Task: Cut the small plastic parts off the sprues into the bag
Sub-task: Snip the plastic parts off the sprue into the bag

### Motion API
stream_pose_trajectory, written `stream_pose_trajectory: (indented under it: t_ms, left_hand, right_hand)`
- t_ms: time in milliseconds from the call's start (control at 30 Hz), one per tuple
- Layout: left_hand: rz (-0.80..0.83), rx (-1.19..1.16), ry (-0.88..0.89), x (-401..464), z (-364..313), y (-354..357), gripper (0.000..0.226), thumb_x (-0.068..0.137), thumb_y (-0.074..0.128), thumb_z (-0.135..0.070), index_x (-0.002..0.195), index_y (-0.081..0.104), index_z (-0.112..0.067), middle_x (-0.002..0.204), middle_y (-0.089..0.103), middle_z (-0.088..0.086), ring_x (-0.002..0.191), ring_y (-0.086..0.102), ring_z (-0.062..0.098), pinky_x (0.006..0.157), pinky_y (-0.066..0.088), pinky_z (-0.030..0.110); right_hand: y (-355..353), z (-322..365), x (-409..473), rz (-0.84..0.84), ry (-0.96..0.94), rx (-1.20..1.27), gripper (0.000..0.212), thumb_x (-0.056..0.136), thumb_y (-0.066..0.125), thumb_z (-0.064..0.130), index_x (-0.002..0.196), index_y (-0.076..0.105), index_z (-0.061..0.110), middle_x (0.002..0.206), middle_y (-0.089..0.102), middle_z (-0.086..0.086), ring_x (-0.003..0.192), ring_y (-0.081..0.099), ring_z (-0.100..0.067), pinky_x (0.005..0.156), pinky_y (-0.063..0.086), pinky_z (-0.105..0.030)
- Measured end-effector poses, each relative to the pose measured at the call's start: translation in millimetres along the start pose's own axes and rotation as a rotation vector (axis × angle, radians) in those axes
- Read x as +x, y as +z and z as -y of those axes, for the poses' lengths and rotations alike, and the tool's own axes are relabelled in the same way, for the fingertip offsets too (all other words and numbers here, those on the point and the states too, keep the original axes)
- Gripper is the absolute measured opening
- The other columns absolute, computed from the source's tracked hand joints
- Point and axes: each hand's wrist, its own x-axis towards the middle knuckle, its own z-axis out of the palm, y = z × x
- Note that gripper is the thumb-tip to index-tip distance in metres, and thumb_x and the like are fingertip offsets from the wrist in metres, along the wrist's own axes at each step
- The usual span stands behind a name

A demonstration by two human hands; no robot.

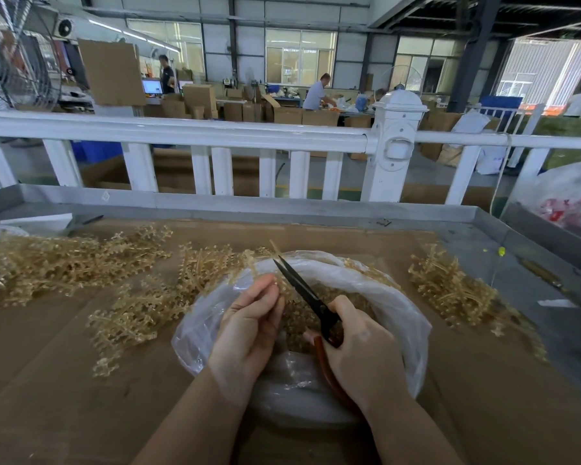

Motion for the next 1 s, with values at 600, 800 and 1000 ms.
stream_pose_trajectory:
  t_ms: [600, 800, 1000]
  left_hand:
    - [0.076, 0.169, 0.178, -0.4, 8.0, 0.1, 0.036, 0.067, 0.059, 0.018, 0.09, 0.069, -0.007, 0.07, 0.073, 0.002, 0.066, 0.07, 0.008, 0.059, 0.054, 0.015]
    - [0.039, 0.193, 0.209, 2.0, 6.9, -2.1, 0.038, 0.067, 0.061, 0.015, 0.094, 0.068, -0.009, 0.073, 0.073, 0.0, 0.069, 0.069, 0.006, 0.061, 0.054, 0.015]
    - [0.058, 0.174, 0.192, 2.8, 5.2, -4.1, 0.039, 0.068, 0.059, 0.015, 0.096, 0.069, -0.01, 0.08, 0.075, 0.002, 0.075, 0.07, 0.007, 0.065, 0.056, 0.017]
  right_hand:
    - [0.6, -3.7, 0.0, -0.039, 0.036, 0.014, 0.034, 0.073, 0.078, 0.039, 0.097, 0.058, 0.024, 0.076, 0.064, 0.008, 0.072, 0.062, -0.011, 0.059, 0.041, -0.018]
    - [-5.6, 0.1, -0.2, -0.067, 0.024, 0.101, 0.03, 0.075, 0.074, 0.047, 0.091, 0.056, 0.028, 0.076, 0.063, 0.011, 0.07, 0.058, -0.005, 0.056, 0.041, -0.011]
    - [-6.6, 3.8, -1.6, -0.026, -0.002, 0.157, 0.031, 0.075, 0.07, 0.051, 0.094, 0.052, 0.033, 0.08, 0.06, 0.016, 0.073, 0.056, -0.002, 0.062, 0.039, -0.007]
